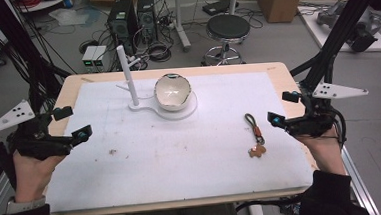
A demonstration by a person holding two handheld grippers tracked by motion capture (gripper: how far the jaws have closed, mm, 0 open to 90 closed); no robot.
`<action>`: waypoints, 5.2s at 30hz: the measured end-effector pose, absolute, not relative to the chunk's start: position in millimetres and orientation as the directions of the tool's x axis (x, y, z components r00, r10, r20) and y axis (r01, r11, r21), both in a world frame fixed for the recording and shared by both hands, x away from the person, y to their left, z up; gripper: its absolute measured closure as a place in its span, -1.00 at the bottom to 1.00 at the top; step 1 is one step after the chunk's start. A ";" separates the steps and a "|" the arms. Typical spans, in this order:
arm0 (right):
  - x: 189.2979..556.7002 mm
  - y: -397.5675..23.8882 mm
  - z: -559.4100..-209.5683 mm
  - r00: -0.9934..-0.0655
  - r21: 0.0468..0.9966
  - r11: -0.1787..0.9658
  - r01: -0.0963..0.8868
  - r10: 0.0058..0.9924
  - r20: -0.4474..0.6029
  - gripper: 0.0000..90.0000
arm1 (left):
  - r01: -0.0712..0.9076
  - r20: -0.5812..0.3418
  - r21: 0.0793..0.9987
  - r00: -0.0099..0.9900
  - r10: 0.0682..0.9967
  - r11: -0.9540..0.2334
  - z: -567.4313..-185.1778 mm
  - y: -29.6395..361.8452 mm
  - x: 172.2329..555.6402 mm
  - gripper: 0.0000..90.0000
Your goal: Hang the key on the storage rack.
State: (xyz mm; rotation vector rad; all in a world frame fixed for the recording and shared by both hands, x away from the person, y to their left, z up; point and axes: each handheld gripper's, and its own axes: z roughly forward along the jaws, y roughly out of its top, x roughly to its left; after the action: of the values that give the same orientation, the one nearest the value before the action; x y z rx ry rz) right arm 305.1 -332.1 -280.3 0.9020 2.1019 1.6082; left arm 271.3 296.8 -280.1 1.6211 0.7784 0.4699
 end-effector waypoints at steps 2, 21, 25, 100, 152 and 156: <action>306.6 -331.8 -282.1 -0.738 0.948 0.159 0.277 0.667 0.103 -0.95 | 0.231 -0.122 0.971 0.690 0.713 -0.057 -281.0 295.7 272.0 -0.96; 346.0 -335.4 -313.0 -0.700 0.905 0.270 0.330 0.713 0.042 -0.95 | 0.222 -0.129 0.974 0.686 0.716 -0.037 -287.4 298.6 272.7 -0.96; 370.3 -337.1 -328.9 -0.632 0.876 0.271 0.399 0.773 0.049 -0.95 | 0.213 -0.127 0.977 0.685 0.718 -0.031 -287.2 299.9 271.9 -0.96; 399.1 -284.5 -324.8 -0.661 0.823 0.385 0.418 0.751 -0.016 0.89 | 0.279 -0.154 0.959 0.646 0.748 -0.044 -301.6 309.5 267.2 -0.96; 445.0 22.7 -250.4 -0.900 0.798 0.586 0.141 0.412 -0.143 0.89 | 0.290 -0.137 0.957 0.507 0.851 -0.019 -310.9 358.7 182.9 -0.96; 448.6 40.7 -254.7 -0.898 0.795 0.589 0.146 0.416 -0.143 0.89 | 0.285 -0.133 0.958 0.484 0.865 -0.012 -311.0 366.4 172.0 -0.96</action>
State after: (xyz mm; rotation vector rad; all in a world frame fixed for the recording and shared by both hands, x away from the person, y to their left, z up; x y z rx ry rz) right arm 448.6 40.7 -254.7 0.4582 2.5066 1.2123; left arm 172.0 366.4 -311.0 1.5638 1.0285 0.6214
